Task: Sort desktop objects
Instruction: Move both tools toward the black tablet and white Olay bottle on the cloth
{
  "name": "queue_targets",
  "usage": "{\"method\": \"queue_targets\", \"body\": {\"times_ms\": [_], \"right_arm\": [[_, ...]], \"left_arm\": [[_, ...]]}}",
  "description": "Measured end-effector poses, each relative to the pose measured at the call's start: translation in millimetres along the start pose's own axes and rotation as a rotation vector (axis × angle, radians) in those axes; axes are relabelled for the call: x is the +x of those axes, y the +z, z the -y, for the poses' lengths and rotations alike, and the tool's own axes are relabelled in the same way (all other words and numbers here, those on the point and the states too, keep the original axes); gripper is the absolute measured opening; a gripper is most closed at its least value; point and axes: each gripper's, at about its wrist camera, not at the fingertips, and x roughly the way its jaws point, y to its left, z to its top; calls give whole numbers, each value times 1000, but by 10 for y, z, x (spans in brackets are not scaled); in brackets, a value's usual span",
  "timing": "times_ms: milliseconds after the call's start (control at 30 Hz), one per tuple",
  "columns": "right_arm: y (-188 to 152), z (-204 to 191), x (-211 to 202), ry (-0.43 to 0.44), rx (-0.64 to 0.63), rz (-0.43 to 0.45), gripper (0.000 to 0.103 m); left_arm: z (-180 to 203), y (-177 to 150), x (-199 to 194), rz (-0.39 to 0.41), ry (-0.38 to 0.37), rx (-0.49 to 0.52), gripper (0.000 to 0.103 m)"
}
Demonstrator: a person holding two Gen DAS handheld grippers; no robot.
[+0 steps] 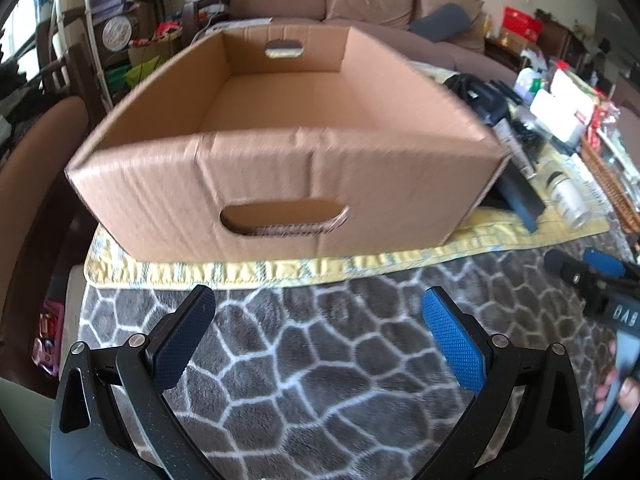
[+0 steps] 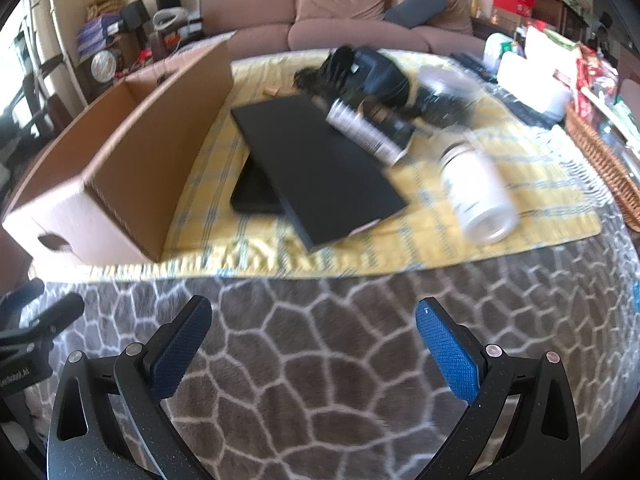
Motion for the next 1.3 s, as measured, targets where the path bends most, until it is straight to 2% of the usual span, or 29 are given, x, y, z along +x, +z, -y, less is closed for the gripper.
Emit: {"method": "queue_targets", "body": {"times_ms": [167,367,467,700,867,1100,1233,1300], "right_arm": [[180,225,-263,6,26,43,103],[408,470,-414,-87,-41,56,103],[482,643,-470,-88,-22,72,103],[624,1007,-455,-55,69,102,103],[656,1286,-288,-27,171,108,103],[746,1508,-172,21,224,133,103],[784,1605,-74,71,264,112,103],[805,1646,-25,72,283,91,103]], "left_arm": [[294,139,-216,47,-38,77,103],[755,310,-387,81,-125,164,103],[1009,349,-391,83,-168,209,103],[1503,417,-200,33,-257,230,103],[1770,472,62,-34,-320,174,100],[1814,617,541,-136,-315,51,97],[1872,663,707,-143,-275,46,97],[1949,694,756,-135,-224,55,97]]}}
